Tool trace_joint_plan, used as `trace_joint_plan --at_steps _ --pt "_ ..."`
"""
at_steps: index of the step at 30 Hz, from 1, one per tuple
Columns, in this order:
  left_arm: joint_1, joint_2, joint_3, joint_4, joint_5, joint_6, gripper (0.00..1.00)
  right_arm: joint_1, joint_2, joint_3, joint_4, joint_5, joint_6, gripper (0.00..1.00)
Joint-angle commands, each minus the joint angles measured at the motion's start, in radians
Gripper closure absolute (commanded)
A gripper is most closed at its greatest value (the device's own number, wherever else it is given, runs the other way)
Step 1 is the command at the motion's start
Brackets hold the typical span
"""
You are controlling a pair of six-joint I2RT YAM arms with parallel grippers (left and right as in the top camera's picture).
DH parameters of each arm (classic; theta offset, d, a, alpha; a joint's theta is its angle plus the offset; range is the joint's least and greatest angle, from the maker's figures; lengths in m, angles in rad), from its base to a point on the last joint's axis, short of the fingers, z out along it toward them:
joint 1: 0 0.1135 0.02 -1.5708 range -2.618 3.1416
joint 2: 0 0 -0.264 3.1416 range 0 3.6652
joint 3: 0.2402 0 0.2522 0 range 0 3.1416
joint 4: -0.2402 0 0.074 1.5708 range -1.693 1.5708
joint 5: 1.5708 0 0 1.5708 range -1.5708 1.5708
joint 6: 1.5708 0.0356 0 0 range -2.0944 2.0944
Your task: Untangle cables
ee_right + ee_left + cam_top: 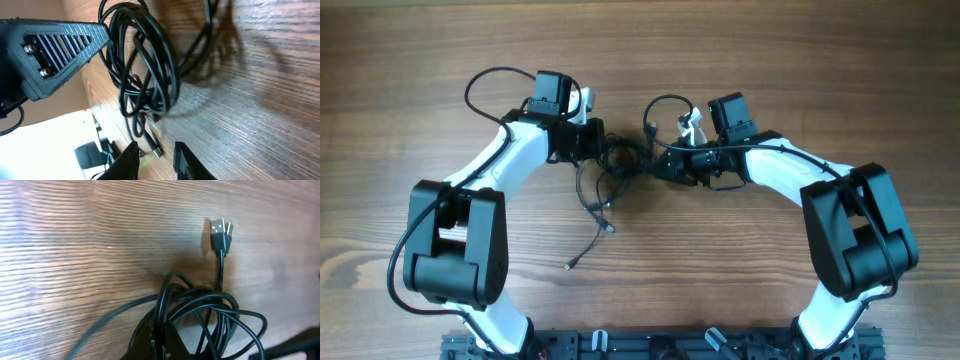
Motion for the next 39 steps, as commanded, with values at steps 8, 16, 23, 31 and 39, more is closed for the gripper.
trace_joint_plan --at_steps 8,16,23,31,39 --pt "-0.004 0.007 0.005 -0.068 0.280 0.327 0.96 0.002 -0.024 0.013 0.136 0.162 -0.054 0.59" --pt "-0.014 0.007 0.002 -0.251 0.382 0.682 0.96 -0.035 -0.024 0.013 0.217 -0.114 -0.244 0.60" --pt "-0.014 0.007 0.002 -0.182 0.413 0.629 0.96 0.009 -0.024 0.013 0.053 -0.161 -0.349 0.67" --pt "-0.013 0.007 0.002 -0.152 0.412 0.529 0.96 0.071 -0.024 0.013 0.034 -0.110 -0.354 0.76" --pt "-0.008 0.007 0.002 -0.085 0.413 0.400 0.96 0.114 -0.024 0.013 0.000 0.024 -0.351 0.77"
